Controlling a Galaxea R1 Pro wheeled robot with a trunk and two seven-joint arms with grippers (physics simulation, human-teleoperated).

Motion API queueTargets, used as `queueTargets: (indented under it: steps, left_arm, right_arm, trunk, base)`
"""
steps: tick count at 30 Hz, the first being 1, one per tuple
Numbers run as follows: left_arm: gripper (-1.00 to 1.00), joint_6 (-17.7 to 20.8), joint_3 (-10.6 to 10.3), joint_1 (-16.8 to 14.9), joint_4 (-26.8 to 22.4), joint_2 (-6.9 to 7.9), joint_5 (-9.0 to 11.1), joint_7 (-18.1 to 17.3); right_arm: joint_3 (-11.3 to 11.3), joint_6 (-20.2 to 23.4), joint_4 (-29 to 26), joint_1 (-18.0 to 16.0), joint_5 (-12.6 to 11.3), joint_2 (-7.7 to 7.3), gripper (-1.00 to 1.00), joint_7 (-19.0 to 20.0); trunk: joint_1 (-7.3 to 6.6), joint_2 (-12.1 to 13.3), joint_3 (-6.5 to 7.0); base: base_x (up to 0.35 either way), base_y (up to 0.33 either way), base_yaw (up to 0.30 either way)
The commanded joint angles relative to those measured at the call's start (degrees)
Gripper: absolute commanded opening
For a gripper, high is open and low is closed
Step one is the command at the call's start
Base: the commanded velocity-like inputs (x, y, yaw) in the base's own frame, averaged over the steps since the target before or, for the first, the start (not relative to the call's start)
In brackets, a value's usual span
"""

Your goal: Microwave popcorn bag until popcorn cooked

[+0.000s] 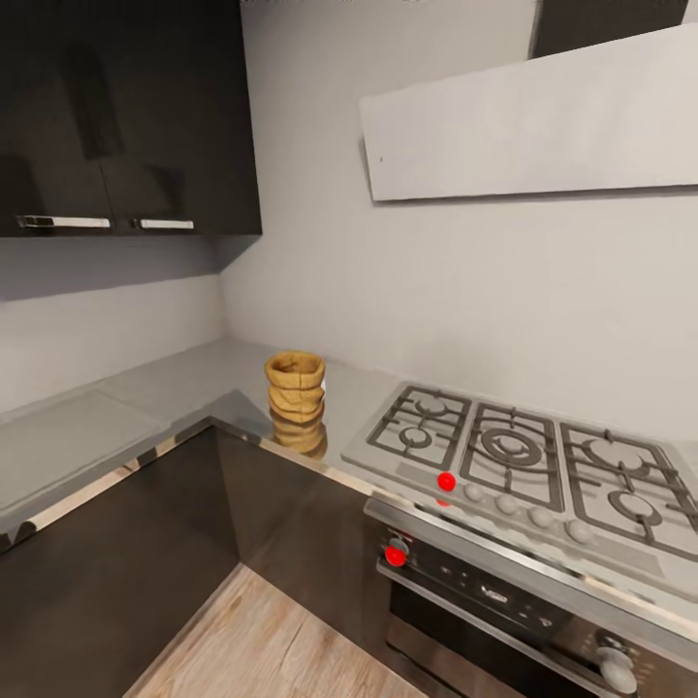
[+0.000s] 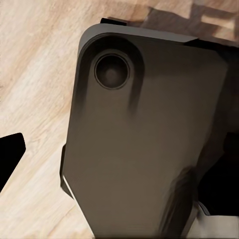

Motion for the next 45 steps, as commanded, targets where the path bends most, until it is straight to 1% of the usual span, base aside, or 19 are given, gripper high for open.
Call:
queueTargets:
  steps: [1, 24, 34, 37, 45]
  left_arm:
    - [1.0, -0.1, 0.1, 0.0, 0.0, -0.02, 0.3, 0.1]
    - [1.0, -0.2, 0.1, 0.0, 0.0, -0.02, 0.3, 0.1]
    - [1.0, -0.2, 0.1, 0.0, -0.1, -0.02, 0.1, 0.0]
    - [1.0, -0.2, 0.1, 0.0, -0.1, -0.02, 0.1, 0.0]
    - [1.0, -0.1, 0.1, 0.0, -0.1, -0.02, 0.2, 0.0]
  right_arm:
    - [-0.5, -0.3, 0.2, -0.1, 0.6, -0.01, 1.0, -0.2]
    - [-0.5, -0.1, 0.2, -0.1, 0.6, -0.01, 1.0, -0.1]
    - [-0.4, -0.1, 0.2, -0.1, 0.6, -0.02, 1.0, -0.1]
    - [-0.4, -0.1, 0.2, -0.1, 0.8, -0.27, 1.0, -0.1]
    - [-0.4, 0.0, 0.2, -0.1, 0.8, -0.22, 1.0, 0.0]
  trunk:
    - [-0.23, 0.4, 0.13]
    - [-5.28, 9.6, 4.25]
    - [-5.28, 9.6, 4.25]
    - [-5.28, 9.6, 4.25]
    - [-5.28, 9.6, 4.25]
  base:
    - [0.0, 0.0, 0.0]
    - [0.0, 0.0, 0.0]
    - [0.0, 0.0, 0.0]
    - [0.035, 0.0, 0.0]
    - [0.228, 0.0, 0.0]
